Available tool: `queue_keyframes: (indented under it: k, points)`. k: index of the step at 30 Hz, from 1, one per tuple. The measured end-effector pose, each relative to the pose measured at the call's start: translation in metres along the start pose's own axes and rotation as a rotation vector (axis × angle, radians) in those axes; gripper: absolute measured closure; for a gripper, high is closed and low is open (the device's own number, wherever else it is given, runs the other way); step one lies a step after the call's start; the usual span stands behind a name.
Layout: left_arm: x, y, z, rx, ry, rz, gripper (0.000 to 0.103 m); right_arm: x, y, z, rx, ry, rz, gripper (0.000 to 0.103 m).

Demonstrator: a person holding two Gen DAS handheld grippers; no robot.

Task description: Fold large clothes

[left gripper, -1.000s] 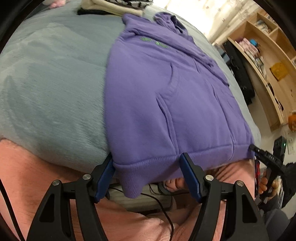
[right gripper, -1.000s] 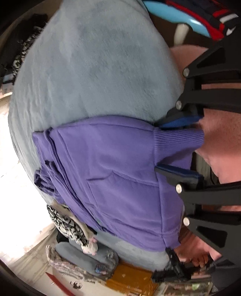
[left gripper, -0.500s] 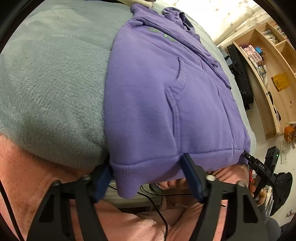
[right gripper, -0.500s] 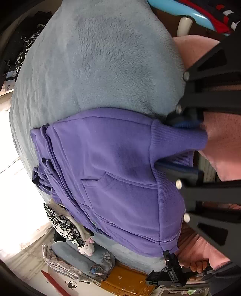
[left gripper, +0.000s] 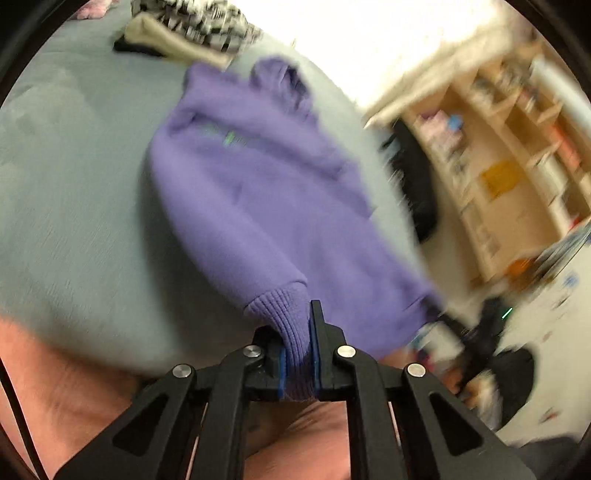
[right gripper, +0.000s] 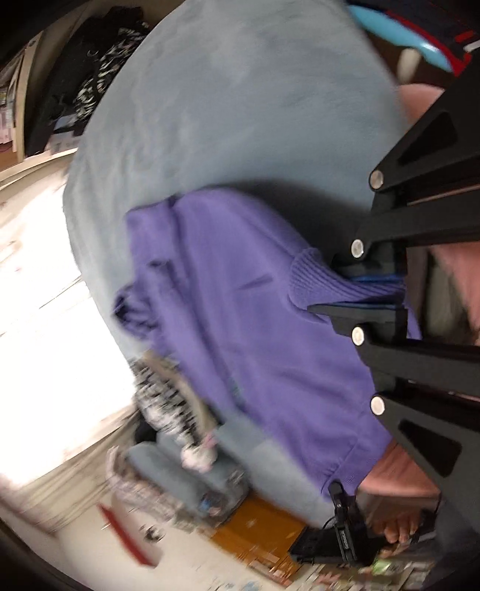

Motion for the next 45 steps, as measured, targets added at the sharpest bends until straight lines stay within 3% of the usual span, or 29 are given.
queue_keyframes:
  k: [3,6,11,14,19,21,22,23,25,28,31,35,40,45]
  points:
    - [0.004,-0.044,0.021,0.015,0.061,0.093,0.096,0.001,-0.041,-0.014,-0.002,-0.046,0.068,0.096]
    - [0.001,-0.092,0.032,0.016,0.063,0.169,0.096,-0.001,-0.087,-0.020,-0.007,-0.061,0.131,0.096]
    - [-0.007,-0.171,0.026,0.040,0.023,0.273,0.096,-0.021,-0.170,-0.014,-0.056,-0.058,0.211,0.096]
    - [-0.024,-0.222,0.007,0.037,-0.043,0.309,0.095,-0.046,-0.208,-0.003,-0.081,-0.038,0.227,0.096]
    - [-0.080,-0.278,-0.035,0.036,-0.143,0.279,0.092,-0.120,-0.248,0.020,-0.133,-0.009,0.174,0.095]
    - [-0.109,-0.288,-0.056,0.049,-0.185,0.227,0.084,-0.152,-0.250,0.030,-0.160,0.012,0.124,0.090]
    - [-0.122,-0.291,-0.066,0.062,-0.203,0.199,0.067,-0.171,-0.250,0.037,-0.178,0.030,0.083,0.081]
    - [-0.130,-0.293,-0.075,0.078,-0.217,0.180,0.038,-0.186,-0.248,0.045,-0.204,0.043,0.050,0.076]
    - [-0.141,-0.300,-0.098,0.132,-0.246,0.186,0.017,-0.202,-0.241,0.053,-0.248,0.040,0.021,0.062]
    - [-0.147,-0.303,-0.120,0.152,-0.267,0.183,0.017,-0.216,-0.226,0.067,-0.268,0.048,-0.012,0.061]
    - [-0.151,-0.301,-0.138,0.115,-0.340,0.172,0.017,-0.226,-0.212,0.080,-0.241,0.088,-0.046,0.061]
    - [-0.161,-0.301,-0.153,0.000,-0.465,0.135,0.017,-0.237,-0.211,0.089,-0.159,0.170,-0.057,0.061]
    - [-0.181,-0.304,-0.157,-0.128,-0.521,0.038,0.017,-0.254,-0.229,0.088,-0.041,0.242,-0.045,0.061]
    - [-0.199,-0.314,-0.150,-0.284,-0.615,0.003,0.017,-0.281,-0.247,0.083,0.048,0.281,-0.077,0.061]
Point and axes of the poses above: each gripper's, at about its wrist camera, not at the fingertips, and x roughly against the way its jaws point, z to its right, y to its underside, the point moved 10 cm from there along -x, roughly the way its jaws point, and after that the axes turned 3 degrees about y, right-handed, at the moved point
